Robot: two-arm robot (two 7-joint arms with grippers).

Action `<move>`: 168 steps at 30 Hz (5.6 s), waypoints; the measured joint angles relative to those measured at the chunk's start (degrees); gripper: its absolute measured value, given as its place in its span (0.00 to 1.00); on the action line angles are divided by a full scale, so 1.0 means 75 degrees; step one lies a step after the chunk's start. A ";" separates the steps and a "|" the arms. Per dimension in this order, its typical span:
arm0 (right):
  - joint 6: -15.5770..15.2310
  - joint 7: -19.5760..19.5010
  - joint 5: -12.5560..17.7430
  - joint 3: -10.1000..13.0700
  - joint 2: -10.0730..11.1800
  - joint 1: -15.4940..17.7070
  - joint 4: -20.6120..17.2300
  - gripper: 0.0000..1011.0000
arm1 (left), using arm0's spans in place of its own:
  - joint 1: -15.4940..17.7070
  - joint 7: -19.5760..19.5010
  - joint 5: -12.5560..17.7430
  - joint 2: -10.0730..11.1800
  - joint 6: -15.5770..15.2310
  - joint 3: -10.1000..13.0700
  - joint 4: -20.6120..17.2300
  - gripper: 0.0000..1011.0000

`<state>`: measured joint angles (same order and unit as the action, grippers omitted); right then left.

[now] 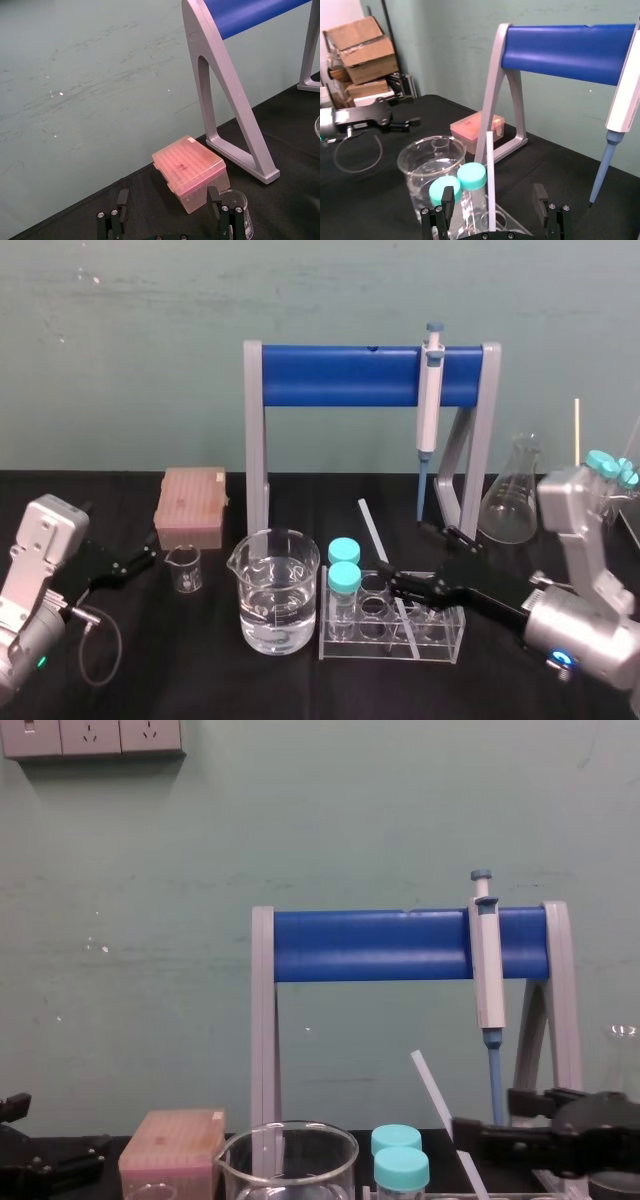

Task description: Pick up the stirring rod with one hand, then place it down.

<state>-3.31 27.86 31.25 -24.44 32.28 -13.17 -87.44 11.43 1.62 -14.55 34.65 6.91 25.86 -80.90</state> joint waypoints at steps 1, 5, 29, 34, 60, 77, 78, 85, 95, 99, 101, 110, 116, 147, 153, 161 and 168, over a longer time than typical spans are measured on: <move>-0.0060 -0.0040 -0.0023 -0.0015 -0.0067 -0.0053 0.0041 0.99 | 0.0000 0.0000 0.0000 0.0000 0.0000 0.0000 0.0000 0.99; -0.0297 -0.0171 -0.0148 -0.0104 -0.0404 -0.0346 0.0292 0.99 | 0.0000 0.0000 0.0000 0.0000 0.0000 0.0000 0.0001 0.99; -0.0349 -0.0094 -0.0663 -0.0387 -0.1025 -0.0960 0.1020 0.99 | 0.0000 0.0000 0.0000 0.0000 0.0000 0.0000 0.0000 0.99; -0.0355 -0.0094 -0.0640 -0.0378 -0.1025 -0.0960 0.1020 0.99 | 0.0000 0.0000 0.0000 0.0000 0.0000 0.0000 0.0001 0.99; -0.0371 -0.0089 -0.0600 -0.0363 -0.1025 -0.0956 0.1018 0.27 | 0.0000 0.0000 0.0000 0.0000 0.0000 0.0000 0.0000 0.99; 0.0401 -0.0007 -0.0711 -0.0194 -0.1032 -0.0708 0.0916 0.07 | 0.0000 0.0000 0.0000 0.0000 0.0000 0.0000 0.0000 0.99; 0.0627 -0.0006 -0.0765 -0.0134 -0.1003 -0.0598 0.0838 0.07 | 0.0000 0.0000 0.0000 0.0000 0.0000 0.0000 0.0000 0.99; 0.1409 0.0067 -0.0833 0.0181 -0.0866 -0.0035 0.0453 0.07 | 0.0000 0.0000 0.0000 0.0000 0.0000 0.0000 0.0000 0.99; 0.2202 0.0212 -0.0665 0.0687 -0.0911 0.0424 0.0045 0.07 | 0.0000 0.0000 0.0000 0.0000 0.0000 0.0000 0.0000 0.99; 0.2327 0.0305 -0.0490 0.0893 -0.0947 0.0372 -0.0183 0.07 | 0.0000 0.0000 0.0000 0.0000 0.0000 0.0000 0.0000 0.99; 0.2358 0.0353 -0.0404 0.0963 -0.0960 0.0339 -0.0269 0.07 | 0.0000 0.0000 -0.0001 0.0000 0.0000 0.0000 0.0000 0.99; 0.2439 0.0547 0.0005 0.1223 -0.0975 0.0228 -0.0711 0.07 | 0.0000 0.0000 0.0000 0.0000 0.0000 0.0000 0.0000 0.99; 0.2477 0.0555 0.0054 0.1282 -0.0961 0.0195 -0.0814 0.07 | 0.0000 0.0000 0.0000 0.0000 0.0000 0.0000 0.0000 0.99; 0.2463 0.0503 0.0037 0.1285 -0.1021 0.0077 -0.0667 0.07 | 0.0000 0.0000 0.0000 0.0000 0.0000 0.0000 0.0000 0.99; 0.2460 0.0502 0.0032 0.1260 -0.1046 0.0043 -0.0622 0.07 | 0.0000 0.0000 0.0000 0.0000 0.0000 0.0000 0.0000 0.99; 0.2454 0.0503 0.0023 0.1229 -0.1072 0.0008 -0.0578 0.07 | 0.0000 0.0000 0.0000 0.0000 0.0000 0.0000 0.0000 0.99; 0.2431 0.0506 0.0017 0.1207 -0.1081 -0.0025 -0.0551 0.07 | 0.0000 0.0000 0.0000 0.0000 0.0000 0.0000 0.0000 0.99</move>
<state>14.92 31.66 31.38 -15.38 24.18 -13.36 -91.57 11.43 1.62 -14.55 34.64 6.91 25.86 -80.90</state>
